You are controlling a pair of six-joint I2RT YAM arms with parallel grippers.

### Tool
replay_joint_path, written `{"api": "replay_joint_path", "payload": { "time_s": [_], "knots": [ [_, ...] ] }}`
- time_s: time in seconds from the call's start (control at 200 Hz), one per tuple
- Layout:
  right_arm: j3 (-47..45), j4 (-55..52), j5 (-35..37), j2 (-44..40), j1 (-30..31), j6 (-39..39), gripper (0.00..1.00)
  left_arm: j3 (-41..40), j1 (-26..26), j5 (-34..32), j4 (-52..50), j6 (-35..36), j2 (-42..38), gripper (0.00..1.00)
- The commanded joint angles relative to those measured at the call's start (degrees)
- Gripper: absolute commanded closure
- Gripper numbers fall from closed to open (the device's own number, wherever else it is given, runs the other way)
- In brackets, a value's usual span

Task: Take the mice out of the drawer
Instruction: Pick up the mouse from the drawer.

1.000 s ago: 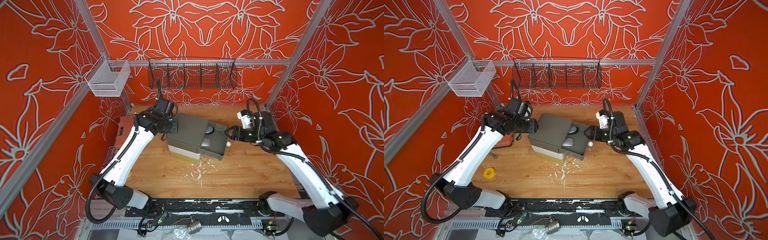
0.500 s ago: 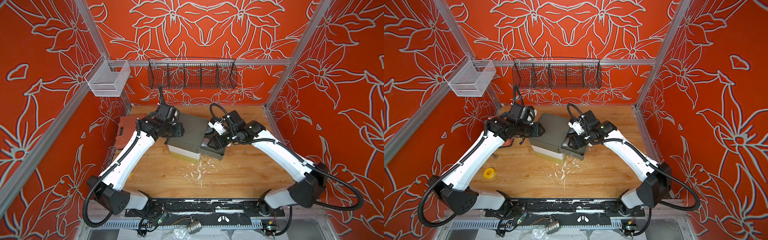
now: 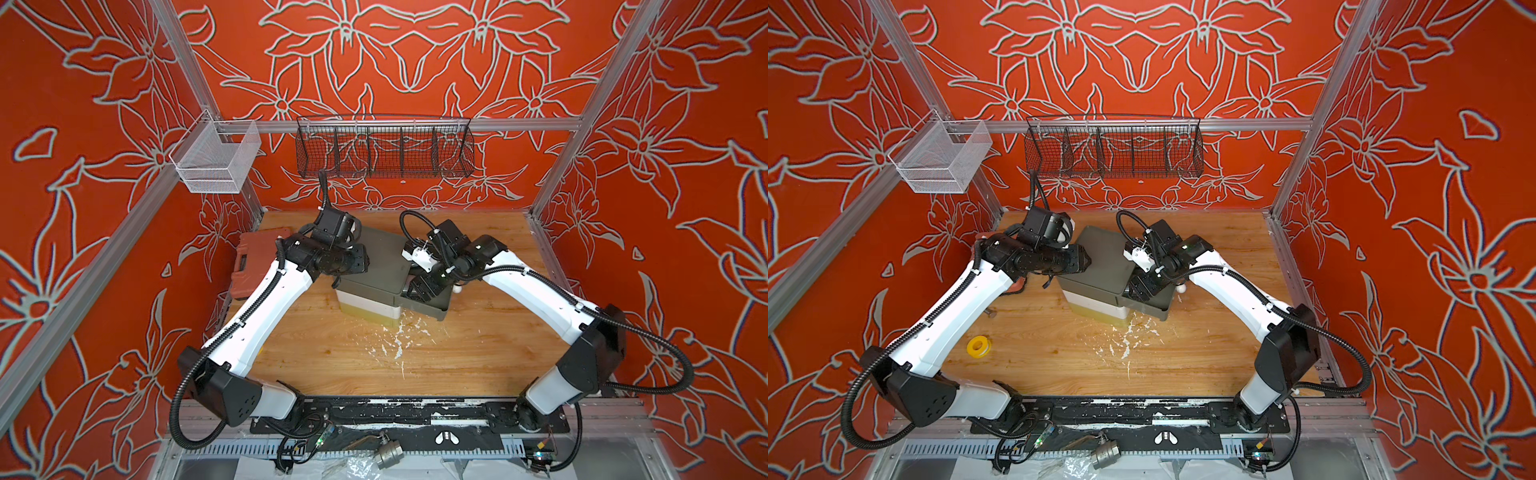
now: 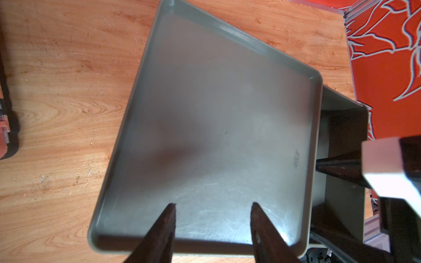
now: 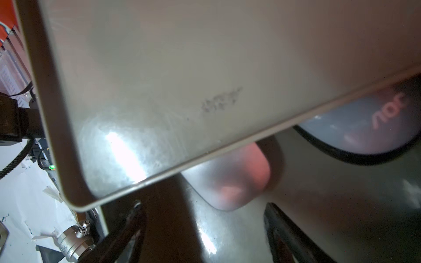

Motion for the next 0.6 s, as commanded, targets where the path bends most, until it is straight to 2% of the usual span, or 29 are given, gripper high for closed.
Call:
{"api": "replay_joint_path", "payload": {
  "time_s": [0.0, 0.125, 0.235, 0.43, 0.515, 0.595],
  "knots": [
    [1.3, -1.3, 0.9, 1.6, 0.5, -2.2, 0.15, 0.1, 0.0, -1.3, 0.4, -1.1, 0.7, 0.49],
    [2.5, -2.2, 4.4, 3.3, 0.5, -1.5, 0.17, 0.3, -0.1, -2.5, 0.1, -1.3, 1.0, 0.50],
    [2.3, -1.3, 10.5, 2.5, 0.5, 0.3, 0.20, 0.4, -0.1, -2.8, 0.1, -1.4, 1.1, 0.50],
    [3.0, -2.3, 17.0, 1.1, -0.7, 2.9, 0.22, 0.4, -0.1, -2.6, 0.3, -1.5, 1.4, 0.50],
    [3.5, -3.5, 15.7, 0.5, -1.0, 2.2, 0.22, 0.7, -0.1, -3.0, -0.1, -1.5, 1.7, 0.50],
    [2.9, -3.4, 10.4, -0.5, -1.0, 0.2, 0.22, 0.7, -0.1, -3.1, -0.1, -1.6, 1.7, 0.50]
  ]
}}
